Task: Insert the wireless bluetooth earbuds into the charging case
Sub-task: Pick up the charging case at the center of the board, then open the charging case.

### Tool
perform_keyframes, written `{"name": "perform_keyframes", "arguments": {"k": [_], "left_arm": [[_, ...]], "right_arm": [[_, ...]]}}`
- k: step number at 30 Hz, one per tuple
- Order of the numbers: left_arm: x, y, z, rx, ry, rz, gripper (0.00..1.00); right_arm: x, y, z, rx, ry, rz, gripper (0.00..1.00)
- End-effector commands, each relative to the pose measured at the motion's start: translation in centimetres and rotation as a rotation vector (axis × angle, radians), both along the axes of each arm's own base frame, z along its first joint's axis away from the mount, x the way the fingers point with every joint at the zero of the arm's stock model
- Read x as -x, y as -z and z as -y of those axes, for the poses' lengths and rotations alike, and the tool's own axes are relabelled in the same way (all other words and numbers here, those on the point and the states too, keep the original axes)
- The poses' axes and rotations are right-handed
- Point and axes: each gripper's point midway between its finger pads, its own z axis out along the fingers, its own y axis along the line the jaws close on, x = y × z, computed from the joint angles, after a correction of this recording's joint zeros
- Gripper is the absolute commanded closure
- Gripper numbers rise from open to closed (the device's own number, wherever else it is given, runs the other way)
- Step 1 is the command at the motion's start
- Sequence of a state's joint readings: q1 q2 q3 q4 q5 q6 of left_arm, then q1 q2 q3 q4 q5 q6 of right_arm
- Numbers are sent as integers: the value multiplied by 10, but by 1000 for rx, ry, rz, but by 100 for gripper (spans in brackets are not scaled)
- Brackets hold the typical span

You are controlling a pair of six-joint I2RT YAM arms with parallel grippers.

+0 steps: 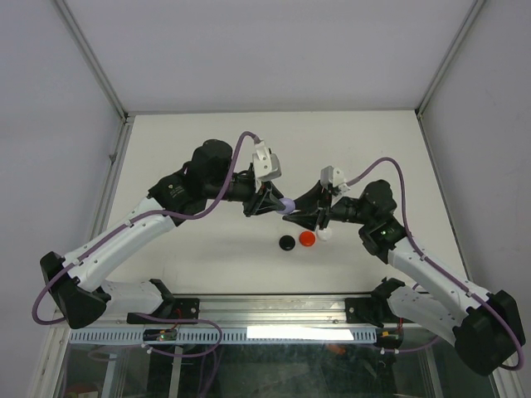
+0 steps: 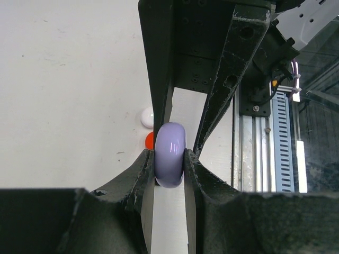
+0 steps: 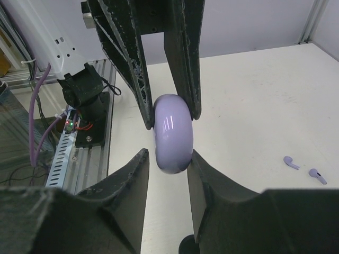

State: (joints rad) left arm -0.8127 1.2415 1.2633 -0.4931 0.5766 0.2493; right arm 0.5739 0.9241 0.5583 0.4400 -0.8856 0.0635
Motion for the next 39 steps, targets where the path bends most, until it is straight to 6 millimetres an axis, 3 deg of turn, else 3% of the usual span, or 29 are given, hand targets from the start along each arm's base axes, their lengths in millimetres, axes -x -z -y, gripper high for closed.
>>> {"name": "perform_keyframes", "arguments": {"k": [1,10,18,24,29,36,39], "left_arm": [[5,-29,3,90,23,75,100],[6,-27,4,92,31,68,100],[9,-24,5,92,45,54,100],[9,-24,6,92,48,51,100],[3,-29,1,95,-6,69,82],[4,-29,0,104,-16,63,53],[5,-30,1,113,-12,55,49]], "right_arm": [[8,-17,-3,-49,-46,50,64],[10,-23,-3,-72,-57,51,66],[13,-25,-4,-84,-76,45,74],[15,-26,-4,-102,-87,49,92],[15,-24,-4,-102,-82,55,100],[16,-25,-2,-123,-78,74,100],[16,-25,-2,-139,-74,82,100]]}}
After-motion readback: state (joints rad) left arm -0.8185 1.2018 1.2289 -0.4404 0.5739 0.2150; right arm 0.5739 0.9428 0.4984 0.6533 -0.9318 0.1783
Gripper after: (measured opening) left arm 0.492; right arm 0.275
